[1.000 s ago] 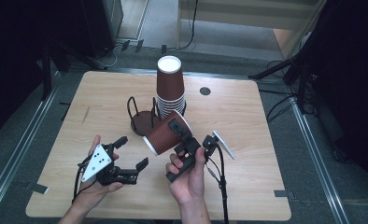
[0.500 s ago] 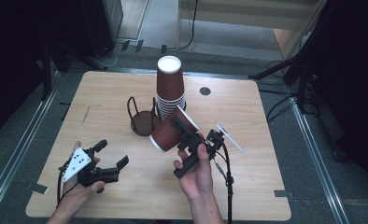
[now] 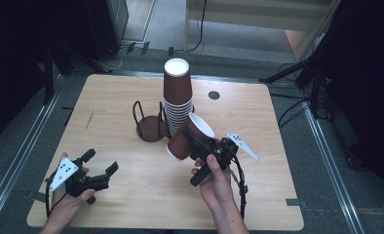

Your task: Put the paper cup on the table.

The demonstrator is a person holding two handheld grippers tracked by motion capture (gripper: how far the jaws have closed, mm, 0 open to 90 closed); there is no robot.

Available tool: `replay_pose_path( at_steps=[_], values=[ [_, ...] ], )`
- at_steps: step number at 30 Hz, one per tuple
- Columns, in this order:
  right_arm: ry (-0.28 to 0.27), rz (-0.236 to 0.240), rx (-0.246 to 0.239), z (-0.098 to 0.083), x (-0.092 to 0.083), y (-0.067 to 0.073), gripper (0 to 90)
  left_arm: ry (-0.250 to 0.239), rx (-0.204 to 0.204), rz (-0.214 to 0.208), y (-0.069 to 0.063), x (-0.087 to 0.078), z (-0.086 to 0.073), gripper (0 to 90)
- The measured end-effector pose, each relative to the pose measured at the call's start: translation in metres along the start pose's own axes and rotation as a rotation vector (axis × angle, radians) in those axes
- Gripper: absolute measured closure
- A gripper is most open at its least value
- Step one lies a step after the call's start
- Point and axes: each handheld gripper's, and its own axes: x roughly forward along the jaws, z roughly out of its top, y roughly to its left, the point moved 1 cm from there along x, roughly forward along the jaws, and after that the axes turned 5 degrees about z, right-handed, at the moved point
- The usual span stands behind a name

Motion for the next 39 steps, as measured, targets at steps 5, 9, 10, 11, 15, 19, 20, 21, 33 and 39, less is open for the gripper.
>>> replay_pose_path(
  at_steps=[5, 9, 10, 11, 15, 19, 20, 21, 33, 39],
  values=[
    [-0.029, -0.045, -0.104, -0.002, -0.004, -0.008, 10.9, -0.001, -0.021, 0.042, 0.009, -0.001, 0.0, 0.0],
    [-0.044, -0.058, -0.127, -0.003, -0.009, -0.015, 10.9, 0.0, -0.046, 0.091, 0.018, -0.002, 0.0, 0.0],
    [-0.04, -0.068, -0.141, -0.003, -0.009, -0.016, 10.9, 0.0, -0.041, 0.103, 0.021, -0.002, 0.0, 0.0],
    [-0.055, -0.078, -0.167, -0.001, -0.011, -0.017, 10.9, 0.003, -0.033, 0.116, 0.023, -0.003, -0.001, 0.0],
    [-0.09, -0.108, -0.203, 0.003, -0.014, -0.023, 10.9, 0.019, -0.046, 0.162, 0.032, -0.004, -0.002, 0.0],
    [-0.078, -0.151, -0.291, 0.003, -0.015, -0.026, 10.9, 0.048, -0.067, 0.211, 0.035, -0.005, -0.001, 0.0],
    [-0.077, -0.154, -0.3, 0.003, -0.015, -0.026, 10.9, 0.048, -0.062, 0.227, 0.036, -0.005, -0.001, 0.0],
    [-0.076, -0.158, -0.333, 0.004, -0.015, -0.026, 10.9, 0.051, -0.057, 0.234, 0.036, -0.005, -0.001, 0.0],
    [-0.105, -0.239, -0.462, 0.01, -0.018, -0.039, 10.8, 0.104, -0.058, 0.281, 0.038, -0.003, -0.003, 0.0],
    [-0.138, -0.289, -0.552, 0.01, -0.017, -0.048, 10.8, 0.12, -0.087, 0.287, 0.038, -0.004, -0.004, 0.0]
  ],
)
